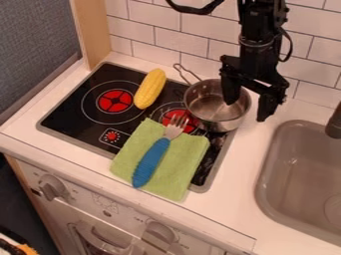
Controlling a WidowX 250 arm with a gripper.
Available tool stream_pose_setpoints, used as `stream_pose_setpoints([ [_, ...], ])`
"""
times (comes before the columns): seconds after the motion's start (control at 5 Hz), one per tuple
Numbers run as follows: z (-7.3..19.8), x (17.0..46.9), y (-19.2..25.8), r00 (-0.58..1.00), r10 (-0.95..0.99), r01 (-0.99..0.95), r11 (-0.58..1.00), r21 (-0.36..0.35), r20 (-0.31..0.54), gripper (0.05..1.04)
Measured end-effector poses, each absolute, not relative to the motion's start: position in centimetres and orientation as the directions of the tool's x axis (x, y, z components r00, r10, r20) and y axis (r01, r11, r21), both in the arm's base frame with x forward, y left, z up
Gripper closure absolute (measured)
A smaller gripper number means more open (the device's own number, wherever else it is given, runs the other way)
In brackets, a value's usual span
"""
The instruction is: Move the silver pot to the lower left side of the burner
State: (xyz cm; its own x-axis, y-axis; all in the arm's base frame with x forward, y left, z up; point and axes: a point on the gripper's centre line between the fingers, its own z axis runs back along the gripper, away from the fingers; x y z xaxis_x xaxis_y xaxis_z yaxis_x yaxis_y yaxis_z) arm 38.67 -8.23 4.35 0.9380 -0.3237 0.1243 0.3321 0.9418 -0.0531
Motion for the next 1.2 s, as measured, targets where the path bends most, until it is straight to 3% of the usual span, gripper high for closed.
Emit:
stream_pose_setpoints([
  [0.2, 3.3, 38.6, -8.3, 0.954, -0.282, 0.290, 0.954, -0.076, 0.102, 0.146],
  [0.6, 2.2, 38.2, -7.0, 0.976, -0.214, 0.217, 0.974, -0.071, 0.043, 0.739],
  [0.8, 2.3, 38.6, -6.8, 0.980, -0.192, 0.194, 0.980, -0.048, 0.046, 0.937],
  [1.2, 2.3, 38.5, -7.1, 0.979, -0.203, 0.204, 0.978, -0.034, 0.031, 0.998],
])
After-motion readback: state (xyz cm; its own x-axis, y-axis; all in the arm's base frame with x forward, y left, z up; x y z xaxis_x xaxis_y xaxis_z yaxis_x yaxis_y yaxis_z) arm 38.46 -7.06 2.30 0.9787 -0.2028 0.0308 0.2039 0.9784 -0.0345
